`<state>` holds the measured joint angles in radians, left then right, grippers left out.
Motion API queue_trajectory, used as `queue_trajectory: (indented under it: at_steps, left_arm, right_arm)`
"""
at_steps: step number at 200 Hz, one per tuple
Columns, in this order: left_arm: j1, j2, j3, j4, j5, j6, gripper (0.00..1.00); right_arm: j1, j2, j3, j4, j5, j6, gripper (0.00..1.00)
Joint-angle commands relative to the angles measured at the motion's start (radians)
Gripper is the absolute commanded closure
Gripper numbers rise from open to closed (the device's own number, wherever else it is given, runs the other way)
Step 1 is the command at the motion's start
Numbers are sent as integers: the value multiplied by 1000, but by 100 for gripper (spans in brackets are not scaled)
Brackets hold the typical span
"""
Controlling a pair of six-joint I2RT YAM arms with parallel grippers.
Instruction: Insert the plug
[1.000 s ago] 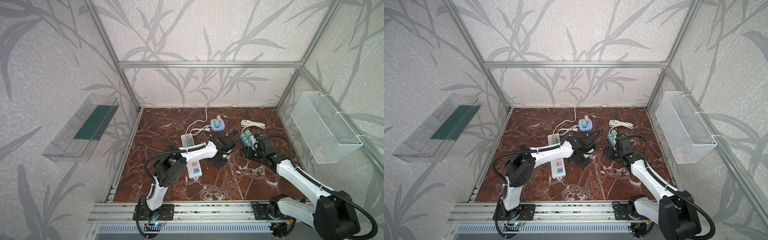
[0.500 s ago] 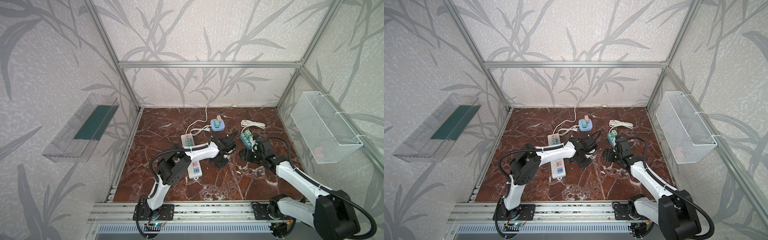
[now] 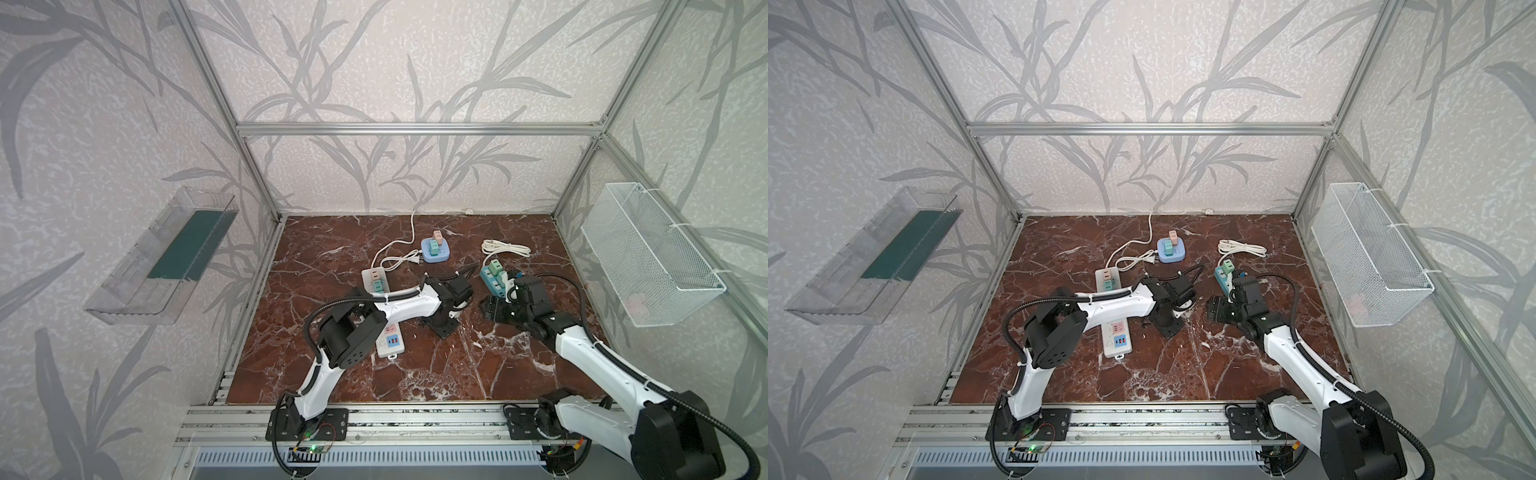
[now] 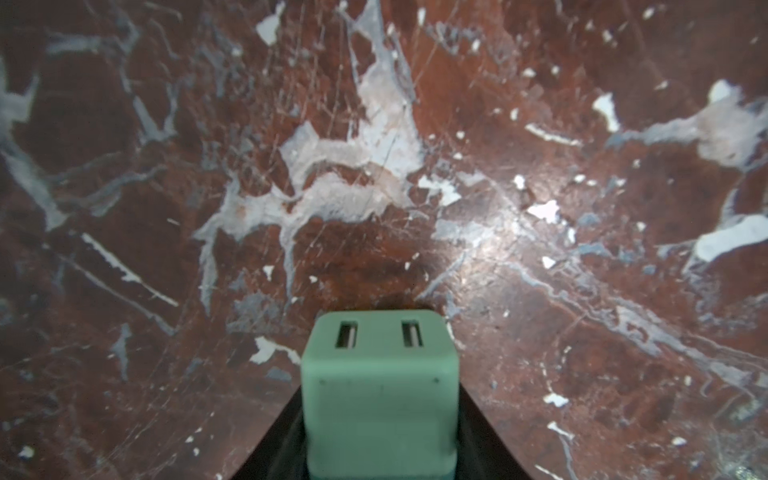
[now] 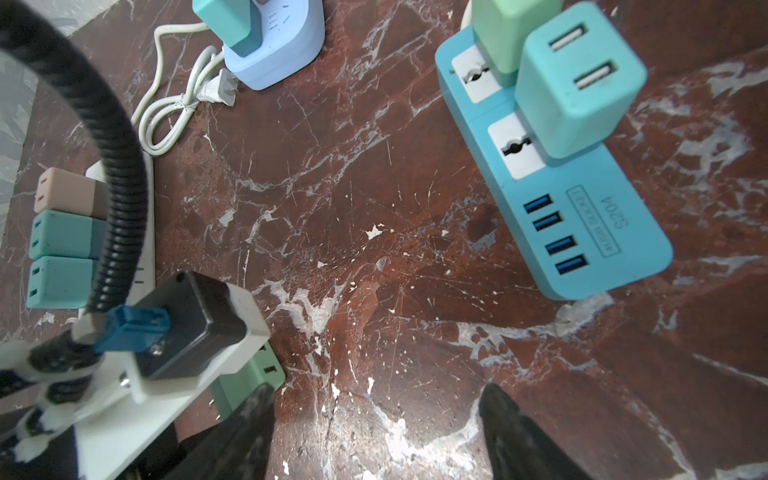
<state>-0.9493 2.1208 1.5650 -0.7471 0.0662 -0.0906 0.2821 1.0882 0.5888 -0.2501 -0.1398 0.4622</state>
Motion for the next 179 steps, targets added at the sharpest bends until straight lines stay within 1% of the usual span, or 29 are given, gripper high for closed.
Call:
queue_trajectory:
  at_steps: [1,19,26,47,70,98,118,132,142,156,171,179]
  left_arm:
    - [-8,32,7,-36,9,7,58]
    - [-10,10,-4,-21,0,8,69]
    - [-11,-7,-16,-4,0,5,71]
    - [-11,-76,-65,66,-3,-4,72]
    - [-11,-189,-151,184,-11,-8,74]
    - [-11,-365,-325,415,-68,-10,75]
    - [-11,-492,-481,628,-118,11,78]
    - [-11,-569,-614,835,-144,47,79]
    - [-11,-614,-692,961,-137,83,80]
    - [-11,-658,-779,1106,-106,123,80]
    - [-10,-687,-834,1211,-57,167,81]
    - [-12,-698,-850,1237,-38,187,82]
  right_arm:
    - [-4,-23,0,-24,2,-9,23]
    - [-4,-30,8,-29,-1,-10,24]
    - [-4,-33,13,-36,-3,-10,24]
    - [-4,-55,21,-54,-7,-10,25]
    - [-4,-80,41,-87,-12,-11,26]
    - [-4,-112,69,-119,-35,-13,27]
    - [-3,-95,94,-115,-117,-10,30]
    - [2,-71,121,-119,-179,-11,34]
    - [11,-57,144,-118,-206,-17,36]
    - [38,-41,187,-126,-229,-39,38]
    - [79,-23,242,-147,-242,-68,39]
    - [101,-14,266,-150,-256,-83,39]
